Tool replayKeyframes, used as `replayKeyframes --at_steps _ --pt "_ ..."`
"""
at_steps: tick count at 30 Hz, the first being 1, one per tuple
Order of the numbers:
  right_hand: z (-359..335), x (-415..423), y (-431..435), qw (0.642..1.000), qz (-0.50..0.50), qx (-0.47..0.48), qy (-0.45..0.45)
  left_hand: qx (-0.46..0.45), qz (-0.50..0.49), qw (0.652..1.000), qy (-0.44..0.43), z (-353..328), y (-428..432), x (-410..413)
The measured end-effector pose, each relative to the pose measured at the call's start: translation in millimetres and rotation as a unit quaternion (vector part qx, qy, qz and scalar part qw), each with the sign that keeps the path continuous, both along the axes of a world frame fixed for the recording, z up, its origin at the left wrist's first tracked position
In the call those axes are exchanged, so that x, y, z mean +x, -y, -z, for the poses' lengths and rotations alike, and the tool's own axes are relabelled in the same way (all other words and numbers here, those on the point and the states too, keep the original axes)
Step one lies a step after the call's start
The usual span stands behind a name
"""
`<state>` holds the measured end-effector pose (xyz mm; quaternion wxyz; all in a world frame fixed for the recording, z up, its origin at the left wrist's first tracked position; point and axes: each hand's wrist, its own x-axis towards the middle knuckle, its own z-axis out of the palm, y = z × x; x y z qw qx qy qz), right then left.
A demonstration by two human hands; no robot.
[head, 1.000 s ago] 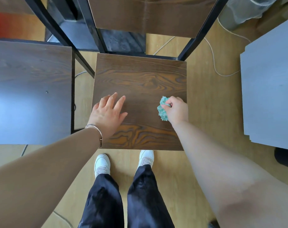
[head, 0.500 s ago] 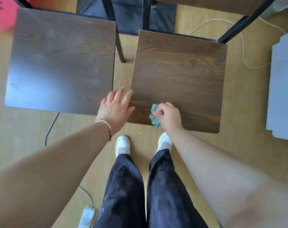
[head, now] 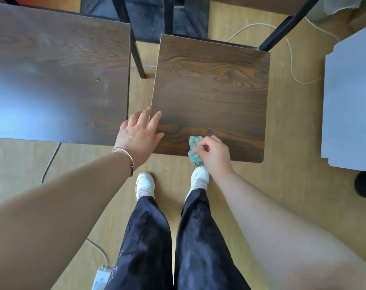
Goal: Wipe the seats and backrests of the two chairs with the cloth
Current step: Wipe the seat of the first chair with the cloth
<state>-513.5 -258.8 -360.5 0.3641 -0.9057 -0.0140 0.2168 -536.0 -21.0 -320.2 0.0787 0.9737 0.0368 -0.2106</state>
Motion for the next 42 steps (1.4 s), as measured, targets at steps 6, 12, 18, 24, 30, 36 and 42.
replayKeyframes --at_steps 6,12,18,24,30,36,42 --pt "-10 38 123 0.988 0.14 -0.056 -0.017 -0.007 0.043 0.999 0.003 0 53 34" --pt "5 54 170 0.978 0.191 -0.067 -0.049 -0.01 0.087 0.996 0.001 4 100 66" --pt "20 44 162 0.974 0.205 -0.095 -0.023 -0.011 0.095 0.995 -0.01 10 109 79" --pt "22 38 141 0.972 0.204 -0.117 0.015 -0.012 0.082 0.996 -0.026 12 90 73" --pt "21 27 80 0.984 0.124 -0.122 0.035 -0.015 0.044 0.999 -0.019 9 54 55" --pt "26 8 3 0.992 0.044 -0.105 0.046 -0.014 0.001 1.0 -0.002 6 8 29" --pt "30 -13 -63 0.993 -0.037 -0.092 0.058 -0.012 -0.056 0.998 -0.004 11 -31 1"
